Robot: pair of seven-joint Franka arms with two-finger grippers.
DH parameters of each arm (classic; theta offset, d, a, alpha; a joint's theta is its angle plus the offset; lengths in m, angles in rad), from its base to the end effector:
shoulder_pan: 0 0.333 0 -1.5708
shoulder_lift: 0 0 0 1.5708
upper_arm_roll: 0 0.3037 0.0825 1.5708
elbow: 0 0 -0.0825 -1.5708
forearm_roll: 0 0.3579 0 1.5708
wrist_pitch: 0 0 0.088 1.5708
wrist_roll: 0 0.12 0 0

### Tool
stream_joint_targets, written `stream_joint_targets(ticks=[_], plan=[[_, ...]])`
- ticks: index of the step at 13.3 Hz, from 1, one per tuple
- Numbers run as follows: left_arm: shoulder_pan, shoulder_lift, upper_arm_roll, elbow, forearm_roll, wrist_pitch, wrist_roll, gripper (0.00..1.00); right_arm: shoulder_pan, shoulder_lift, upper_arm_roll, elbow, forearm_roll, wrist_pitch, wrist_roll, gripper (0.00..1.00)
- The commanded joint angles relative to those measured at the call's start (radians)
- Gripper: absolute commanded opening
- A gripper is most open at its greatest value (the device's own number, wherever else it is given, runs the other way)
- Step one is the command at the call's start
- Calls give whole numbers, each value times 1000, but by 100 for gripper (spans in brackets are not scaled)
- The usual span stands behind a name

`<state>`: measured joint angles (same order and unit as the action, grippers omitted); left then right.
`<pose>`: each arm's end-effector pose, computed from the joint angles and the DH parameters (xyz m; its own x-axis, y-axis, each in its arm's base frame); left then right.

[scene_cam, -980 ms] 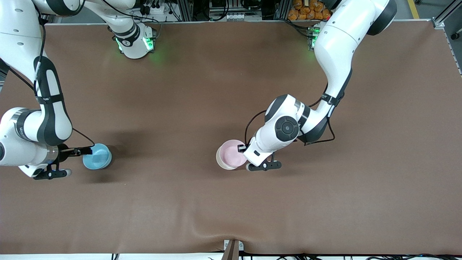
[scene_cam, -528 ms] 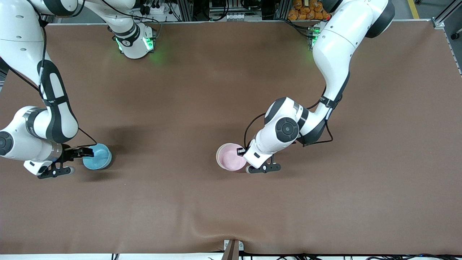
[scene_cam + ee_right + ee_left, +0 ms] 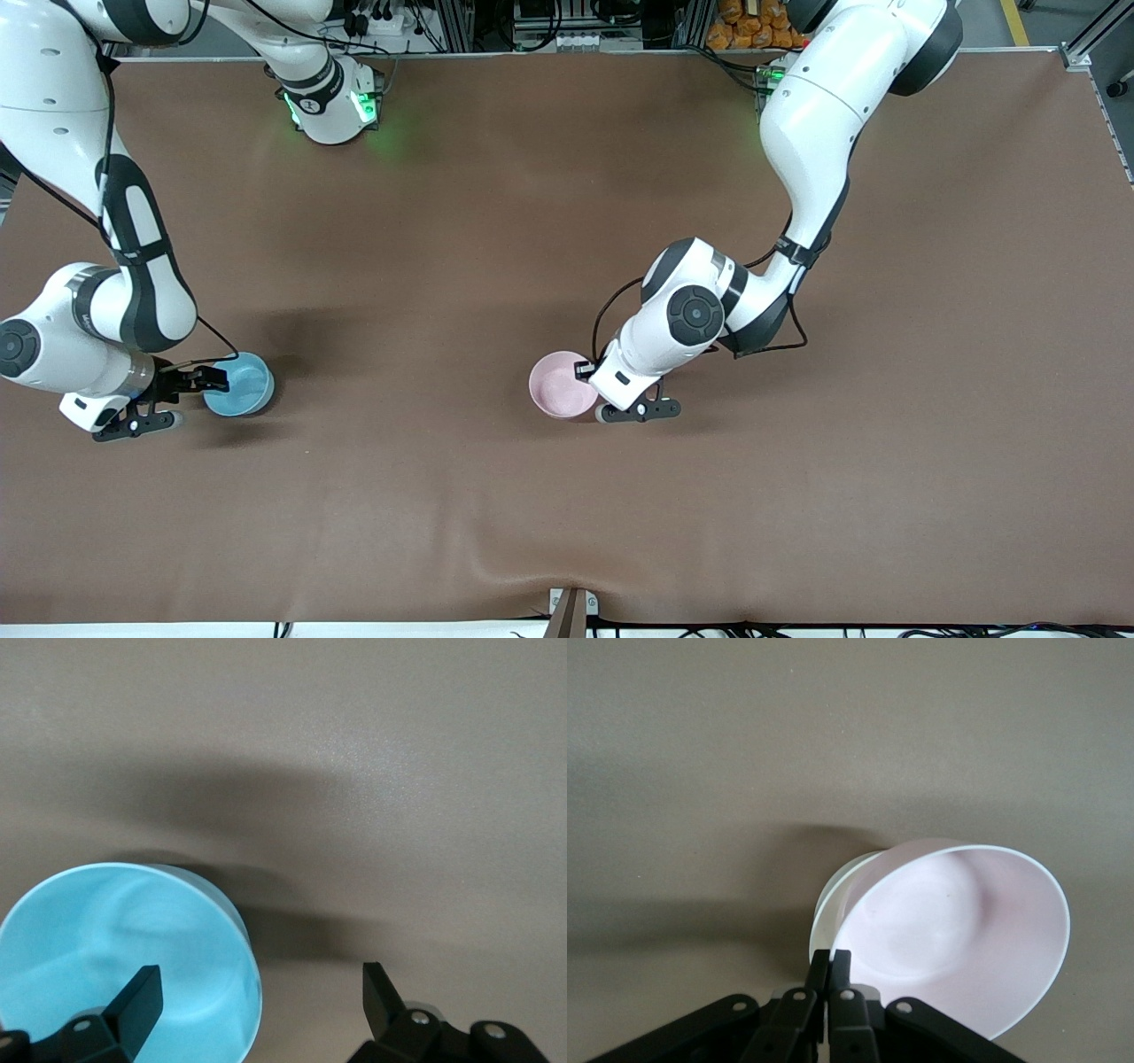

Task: Stack pink and blue bowls on white bowl
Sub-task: 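Lower the pink bowl into the white bowl while the right gripper grasps the blue bowl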

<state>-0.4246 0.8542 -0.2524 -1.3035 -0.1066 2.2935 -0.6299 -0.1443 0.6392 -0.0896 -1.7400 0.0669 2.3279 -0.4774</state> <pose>0.5962 -0.4251 0.2478 0.9926 0.1078 -0.0553 0.1195 -0.9464 0.3002 0.6203 -0.1416 0.2027 0.9764 0.2112 -0.0458 0.2107 -0.9774 -0.0157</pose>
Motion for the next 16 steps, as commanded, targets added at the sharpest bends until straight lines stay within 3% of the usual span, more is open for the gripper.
stream_joint_targets(ticks=[1,3,5,6,7,8,11,12,13,14,15,16], plan=[[-10,23,10,24,-22,7,-5,0,-21,16,13,-6,30,39,-41,93],[-8,31,10,24,-21,7,-4,0,-21,20,13,-4,31,39,-41,70],[-13,39,10,26,-21,7,-2,0,-21,22,13,-4,31,39,-41,56],[-13,39,10,26,-21,7,-2,0,-21,22,13,-4,31,39,-41,40],[-13,39,10,26,-21,7,-1,0,-23,22,14,-4,31,39,-41,12],[-11,40,10,26,-22,9,-1,0,-23,23,14,-4,33,39,-44,0],[-14,49,10,26,-21,9,-1,0,-23,22,16,-4,33,36,-64,0],[-23,52,12,26,-21,11,-4,8,-21,22,16,-1,33,33,-73,0],[-26,52,12,26,-21,11,-5,31,-21,20,16,2,33,28,-95,0],[-26,52,12,26,-21,11,-5,41,-20,17,21,7,33,27,-107,0],[-25,51,12,26,-19,11,1,64,-21,16,31,14,31,21,-109,0],[-25,49,12,26,-18,11,2,100,-20,13,33,34,31,-11,-109,0]])
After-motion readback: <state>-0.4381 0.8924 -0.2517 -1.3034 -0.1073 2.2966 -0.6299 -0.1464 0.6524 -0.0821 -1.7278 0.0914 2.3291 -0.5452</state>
